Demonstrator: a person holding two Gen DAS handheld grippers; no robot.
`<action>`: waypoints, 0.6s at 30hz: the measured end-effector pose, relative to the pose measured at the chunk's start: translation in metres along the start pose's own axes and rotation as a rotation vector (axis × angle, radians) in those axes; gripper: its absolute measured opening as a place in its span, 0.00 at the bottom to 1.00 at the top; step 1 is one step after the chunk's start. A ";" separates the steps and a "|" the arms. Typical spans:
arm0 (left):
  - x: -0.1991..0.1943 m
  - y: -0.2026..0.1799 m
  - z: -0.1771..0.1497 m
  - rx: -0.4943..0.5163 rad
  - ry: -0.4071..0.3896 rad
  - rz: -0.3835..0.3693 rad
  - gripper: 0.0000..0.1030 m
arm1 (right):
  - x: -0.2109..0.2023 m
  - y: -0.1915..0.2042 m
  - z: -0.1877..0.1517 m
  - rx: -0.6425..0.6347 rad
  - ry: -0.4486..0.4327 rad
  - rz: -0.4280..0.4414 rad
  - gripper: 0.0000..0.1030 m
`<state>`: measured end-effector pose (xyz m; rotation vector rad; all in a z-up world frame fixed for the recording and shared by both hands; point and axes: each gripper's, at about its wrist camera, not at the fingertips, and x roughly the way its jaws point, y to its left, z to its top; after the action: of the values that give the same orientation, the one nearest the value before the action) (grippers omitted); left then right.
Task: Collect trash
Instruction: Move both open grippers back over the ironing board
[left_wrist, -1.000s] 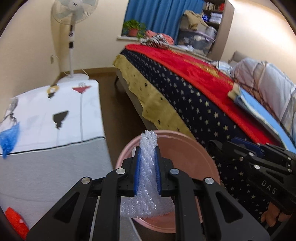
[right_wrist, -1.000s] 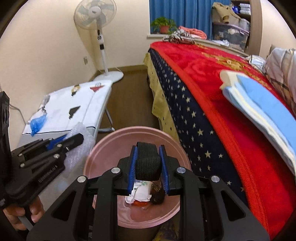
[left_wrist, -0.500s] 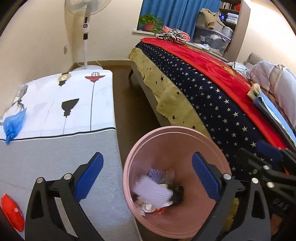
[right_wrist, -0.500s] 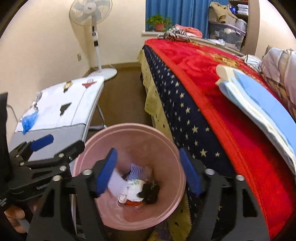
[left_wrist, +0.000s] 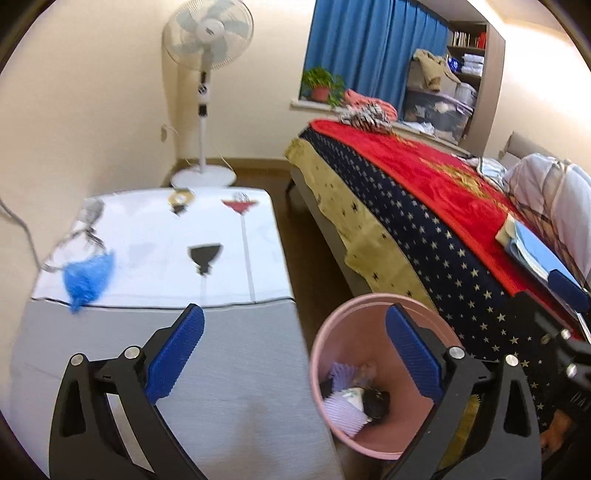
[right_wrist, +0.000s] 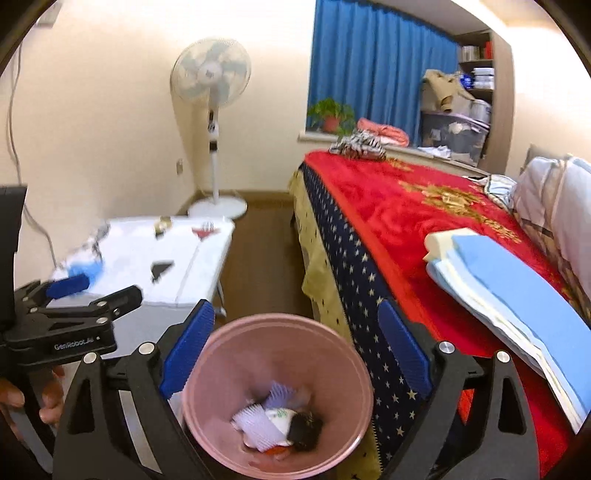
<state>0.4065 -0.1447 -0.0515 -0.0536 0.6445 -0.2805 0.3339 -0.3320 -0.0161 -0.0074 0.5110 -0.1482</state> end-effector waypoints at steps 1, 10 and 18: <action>-0.006 0.003 0.003 0.000 -0.010 0.005 0.93 | -0.007 0.000 0.003 0.029 -0.019 0.008 0.87; -0.100 0.061 0.019 0.007 -0.112 0.138 0.93 | -0.050 0.030 0.016 0.138 -0.137 0.090 0.89; -0.169 0.145 0.001 -0.048 -0.161 0.321 0.93 | -0.046 0.097 0.018 0.103 -0.096 0.267 0.89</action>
<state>0.3136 0.0408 0.0282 -0.0181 0.4904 0.0489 0.3163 -0.2297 0.0175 0.1532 0.4035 0.0867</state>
